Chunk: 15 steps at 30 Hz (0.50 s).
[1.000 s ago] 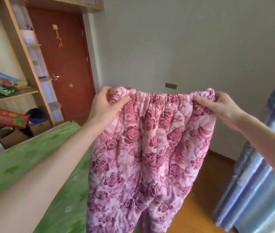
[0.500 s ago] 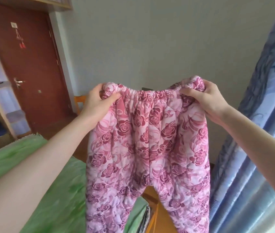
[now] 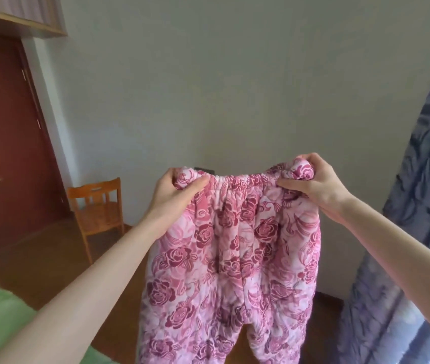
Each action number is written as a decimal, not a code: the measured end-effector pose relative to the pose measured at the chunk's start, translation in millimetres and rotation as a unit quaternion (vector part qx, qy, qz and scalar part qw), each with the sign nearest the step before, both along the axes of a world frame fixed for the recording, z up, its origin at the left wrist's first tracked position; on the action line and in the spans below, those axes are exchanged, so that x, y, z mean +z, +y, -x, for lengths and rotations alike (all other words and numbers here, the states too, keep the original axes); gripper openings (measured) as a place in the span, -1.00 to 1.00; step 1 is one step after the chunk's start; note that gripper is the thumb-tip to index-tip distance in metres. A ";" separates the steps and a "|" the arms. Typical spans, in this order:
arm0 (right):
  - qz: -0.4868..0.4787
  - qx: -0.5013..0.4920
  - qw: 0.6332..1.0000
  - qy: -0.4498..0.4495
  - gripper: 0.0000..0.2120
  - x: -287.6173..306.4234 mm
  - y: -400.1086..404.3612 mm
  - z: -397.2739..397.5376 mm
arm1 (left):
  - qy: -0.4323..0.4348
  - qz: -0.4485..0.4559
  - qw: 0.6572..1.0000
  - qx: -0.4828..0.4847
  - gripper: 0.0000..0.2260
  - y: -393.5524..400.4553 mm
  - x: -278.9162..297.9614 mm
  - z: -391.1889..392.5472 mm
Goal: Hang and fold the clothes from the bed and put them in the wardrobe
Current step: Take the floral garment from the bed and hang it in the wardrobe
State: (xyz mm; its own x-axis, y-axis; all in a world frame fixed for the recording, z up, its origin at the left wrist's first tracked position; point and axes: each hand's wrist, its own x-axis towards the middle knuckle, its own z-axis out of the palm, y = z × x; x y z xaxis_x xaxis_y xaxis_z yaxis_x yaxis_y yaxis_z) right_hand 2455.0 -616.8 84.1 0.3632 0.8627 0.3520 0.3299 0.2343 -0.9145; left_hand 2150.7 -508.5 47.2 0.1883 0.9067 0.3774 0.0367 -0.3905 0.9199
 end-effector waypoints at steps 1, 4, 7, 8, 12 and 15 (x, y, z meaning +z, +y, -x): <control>0.005 -0.007 1.000 -0.010 -0.35 -1.9 10.6 -7.4 | -0.002 0.003 1.000 0.005 -0.59 12.8 -5.2 -8.9; 0.016 -0.025 0.999 -0.033 -0.29 -9.4 43.1 -31.1 | 0.000 0.004 1.000 0.017 -0.67 52.9 -19.9 -32.4; 0.027 -0.034 0.997 -0.063 -0.45 -22.7 82.5 -57.7 | -0.021 0.015 0.999 0.019 -0.71 90.4 -35.6 -59.6; 0.031 -0.035 0.996 -0.074 -0.54 -28.0 98.3 -68.2 | -0.025 0.021 0.999 0.021 -0.69 102.8 -41.2 -70.3; 0.057 -0.023 0.994 -0.092 -0.60 -49.4 165.0 -113.8 | -0.017 0.054 0.998 0.029 -0.59 153.5 -59.0 -120.5; 0.069 -0.008 0.987 -0.148 -0.54 -66.7 217.6 -153.5 | 0.002 0.064 0.995 0.073 -0.67 195.0 -68.4 -161.0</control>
State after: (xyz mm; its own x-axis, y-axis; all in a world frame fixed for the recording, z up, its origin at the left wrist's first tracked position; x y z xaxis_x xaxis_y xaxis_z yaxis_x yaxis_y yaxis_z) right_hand 2608.5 -399.2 17.4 0.2754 0.9048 0.3247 0.5902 0.1074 -0.8001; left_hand 2311.6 -313.5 -21.2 0.0528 0.9653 0.2559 0.0878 -0.2597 0.9617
